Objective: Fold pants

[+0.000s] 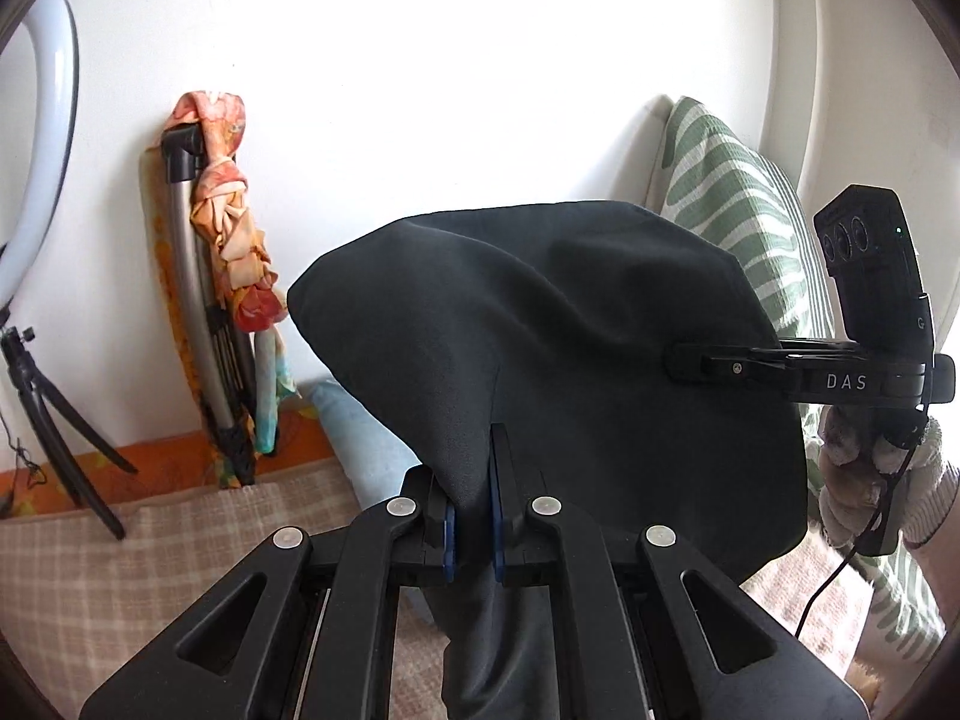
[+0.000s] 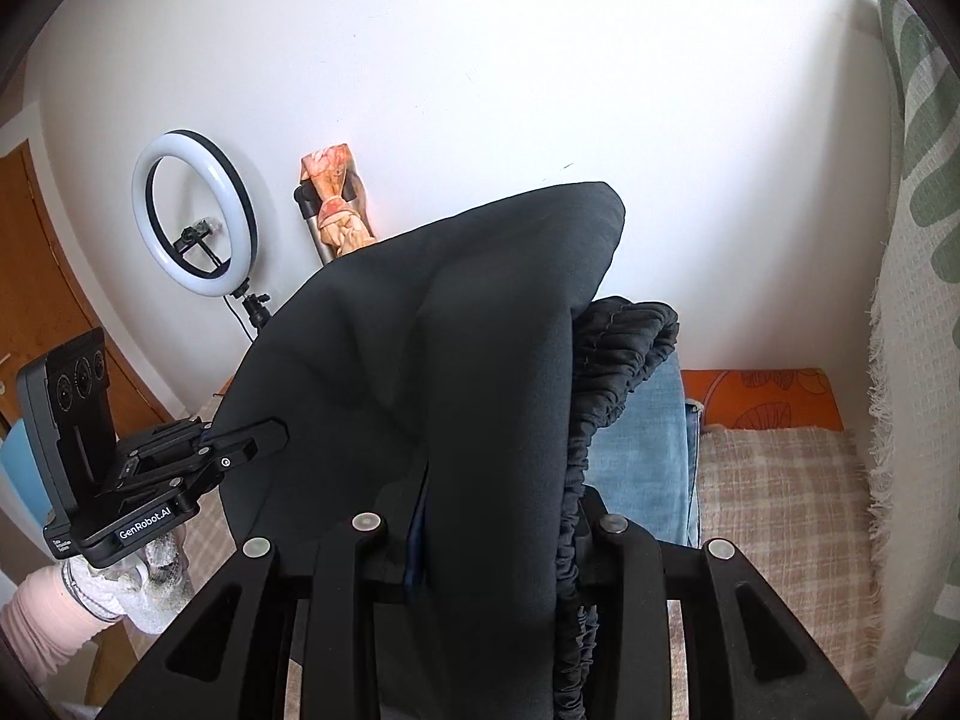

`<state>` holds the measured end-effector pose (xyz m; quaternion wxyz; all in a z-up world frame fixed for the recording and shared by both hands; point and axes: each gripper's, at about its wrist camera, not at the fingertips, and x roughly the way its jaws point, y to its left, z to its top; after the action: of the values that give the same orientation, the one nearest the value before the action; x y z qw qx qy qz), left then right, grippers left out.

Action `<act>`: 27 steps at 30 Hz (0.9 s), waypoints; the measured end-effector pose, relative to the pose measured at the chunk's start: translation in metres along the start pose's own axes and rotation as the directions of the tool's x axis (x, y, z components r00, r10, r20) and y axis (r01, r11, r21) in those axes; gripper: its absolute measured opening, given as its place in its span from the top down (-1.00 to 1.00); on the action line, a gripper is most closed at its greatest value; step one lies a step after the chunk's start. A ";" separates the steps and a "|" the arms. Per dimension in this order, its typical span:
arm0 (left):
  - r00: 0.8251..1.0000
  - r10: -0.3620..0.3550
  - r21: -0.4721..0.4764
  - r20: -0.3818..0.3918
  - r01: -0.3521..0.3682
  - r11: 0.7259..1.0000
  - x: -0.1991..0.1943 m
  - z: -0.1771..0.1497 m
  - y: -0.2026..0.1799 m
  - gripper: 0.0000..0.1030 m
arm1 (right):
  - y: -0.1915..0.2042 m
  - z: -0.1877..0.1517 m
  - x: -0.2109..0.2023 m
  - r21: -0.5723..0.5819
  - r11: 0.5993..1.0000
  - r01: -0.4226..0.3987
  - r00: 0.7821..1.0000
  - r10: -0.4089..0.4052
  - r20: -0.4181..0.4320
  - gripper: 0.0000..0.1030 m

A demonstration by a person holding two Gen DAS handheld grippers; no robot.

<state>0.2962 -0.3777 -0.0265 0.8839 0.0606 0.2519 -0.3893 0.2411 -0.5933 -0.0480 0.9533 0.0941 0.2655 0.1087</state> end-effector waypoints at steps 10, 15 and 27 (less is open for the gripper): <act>0.998 0.040 -0.012 -0.042 -0.040 0.999 0.071 0.013 0.025 0.87 | -0.048 0.024 0.077 0.041 0.999 -0.002 0.999 0.004 -0.039 0.35; 0.995 0.053 -0.019 -0.082 -0.055 0.998 0.098 0.005 0.035 0.87 | -0.067 0.018 0.109 0.071 0.997 -0.002 0.997 0.008 -0.080 0.35; 0.984 0.109 -0.022 -0.144 -0.113 0.993 0.125 0.002 0.037 0.68 | -0.085 0.014 0.130 0.068 0.982 0.177 0.976 -0.166 -0.141 -0.24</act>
<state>0.3951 -0.4350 -0.0903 0.8849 0.0887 0.3163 -0.3301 0.3704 -0.6433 -0.1197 0.9345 0.1016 0.3406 0.0213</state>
